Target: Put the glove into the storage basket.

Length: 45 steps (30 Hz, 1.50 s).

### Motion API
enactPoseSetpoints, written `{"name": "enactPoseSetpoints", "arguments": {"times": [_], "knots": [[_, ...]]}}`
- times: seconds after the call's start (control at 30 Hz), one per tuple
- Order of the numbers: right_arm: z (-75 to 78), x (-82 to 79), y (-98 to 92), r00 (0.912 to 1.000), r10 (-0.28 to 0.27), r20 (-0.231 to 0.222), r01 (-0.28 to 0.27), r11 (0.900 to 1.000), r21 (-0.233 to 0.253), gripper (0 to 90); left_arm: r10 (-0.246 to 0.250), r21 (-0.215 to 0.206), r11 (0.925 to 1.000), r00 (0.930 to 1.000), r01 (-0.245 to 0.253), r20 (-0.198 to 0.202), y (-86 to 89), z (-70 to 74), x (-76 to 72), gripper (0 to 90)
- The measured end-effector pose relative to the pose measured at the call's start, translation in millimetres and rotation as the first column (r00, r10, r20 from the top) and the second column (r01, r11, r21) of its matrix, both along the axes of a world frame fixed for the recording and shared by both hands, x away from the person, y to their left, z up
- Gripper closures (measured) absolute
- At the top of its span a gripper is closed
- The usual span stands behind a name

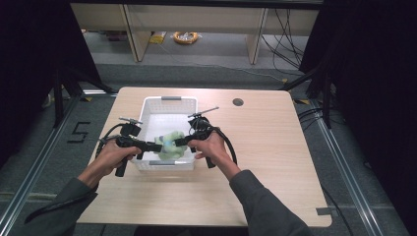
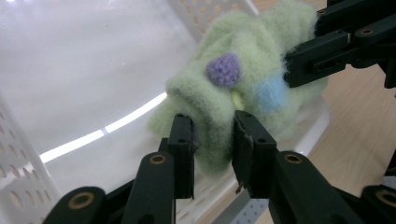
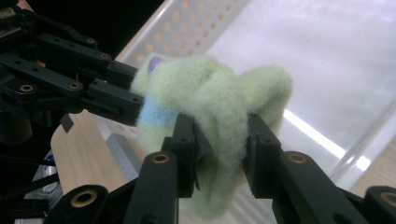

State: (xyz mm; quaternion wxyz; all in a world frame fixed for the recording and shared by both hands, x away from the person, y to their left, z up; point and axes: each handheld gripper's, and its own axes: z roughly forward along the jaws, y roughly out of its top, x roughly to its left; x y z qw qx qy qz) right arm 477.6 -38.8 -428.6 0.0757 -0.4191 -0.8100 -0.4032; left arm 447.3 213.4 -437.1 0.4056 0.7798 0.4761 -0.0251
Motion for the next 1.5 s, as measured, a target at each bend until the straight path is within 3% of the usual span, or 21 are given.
{"name": "enactPoseSetpoints", "arguments": {"times": [0.13, 0.27, 0.5, 0.57, 0.6, 0.8, 0.87, 0.93, 1.0, 1.07, 1.1, 1.17, 1.4, 1.5], "knots": [[-9.1, 4.0, 5.8, 0.9998, -0.003, -0.018, 0.002, 0.999, -0.035, 69.6, 0.016, 0.034, 0.9993, 0.9997, -0.016, -0.015, -0.1, -6.3, 3.8, 66.6], [-16.5, 7.8, 10.5, 0.9993, -0.014, -0.035, 0.011, 0.998, -0.069, 69.7, 0.036, 0.031, 0.9989, 0.9991, -0.036, -0.020, 0.1, -8.3, 8.2, 61.3], [-13.8, 9.5, 12.1, 0.9991, -0.009, -0.042, 0.007, 0.998, -0.059, 70.3, 0.081, 0.032, 0.9962, 0.9966, -0.082, 0.014, 4.6, 2.2, 10.3, 50.7], [-10.9, 9.7, 13.7, 0.9992, -0.004, -0.040, 0.002, 0.999, -0.048, 70.6, 0.096, 0.030, 0.9948, 0.9946, -0.097, 0.040, 7.1, 7.3, 9.1, 49.5], [-8.8, 9.9, 14.2, 0.9994, -0.003, -0.035, 0.001, 0.999, -0.055, 70.7, 0.082, 0.039, 0.9957, 0.9953, -0.084, 0.052, 10.3, 11.8, 7.6, 48.7], [2.9, 10.4, 24.0, 0.9997, 0.008, -0.023, -0.009, 0.999, -0.037, 71.2, 0.109, -0.015, 0.9940, 0.9892, -0.108, 0.098, 11.5, 31.7, -11.1, 43.2], [3.6, 10.7, 25.4, 0.9998, 0.016, -0.012, -0.016, 0.999, -0.030, 71.3, 0.106, -0.016, 0.9943, 0.9878, -0.105, 0.114, 12.4, 37.3, -18.7, 42.9], [5.6, 9.7, 29.7, 0.9994, 0.016, -0.031, -0.017, 1.000, -0.008, 71.4, 0.096, -0.003, 0.9953, 0.9856, -0.097, 0.139, 12.8, 42.6, -27.8, 42.9], [4.5, 9.8, 33.6, 0.9995, 0.022, -0.022, -0.022, 1.000, -0.006, 71.4, 0.073, 0.012, 0.9971, 0.9872, -0.076, 0.141, 13.1, 45.5, -36.3, 42.9], [2.3, 9.8, 36.2, 0.9994, 0.021, -0.029, -0.021, 1.000, -0.017, 71.4, 0.074, 0.009, 0.9971, 0.9878, -0.076, 0.137, 11.2, 45.1, -41.9, 42.7], [0.8, 9.8, 37.3, 0.9991, 0.009, -0.042, -0.011, 0.999, -0.034, 71.4, 0.044, 0.013, 0.9988, 0.9861, -0.047, 0.160, 11.2, 42.8, -42.4, 42.6], [-2.5, 10.7, 38.6, 0.9992, 0.013, -0.039, -0.014, 0.999, -0.039, 71.4, 0.057, 0.008, 0.9983, 0.9884, -0.058, 0.141, 9.3, 40.2, -46.9, 41.7], [-7.3, 13.3, 39.4, 0.9988, -0.014, -0.047, 0.009, 0.995, -0.098, 71.2, 0.030, 0.009, 0.9995, 0.9957, -0.031, 0.088, 0.7, 28.2, -57.5, 39.0], [-8.7, 13.5, 38.2, 0.9990, -0.021, -0.039, 0.016, 0.992, -0.129, 70.8, 0.026, -0.002, 0.9997, 0.9956, -0.026, 0.090, -3.5, 25.4, -64.8, 38.2]]}}
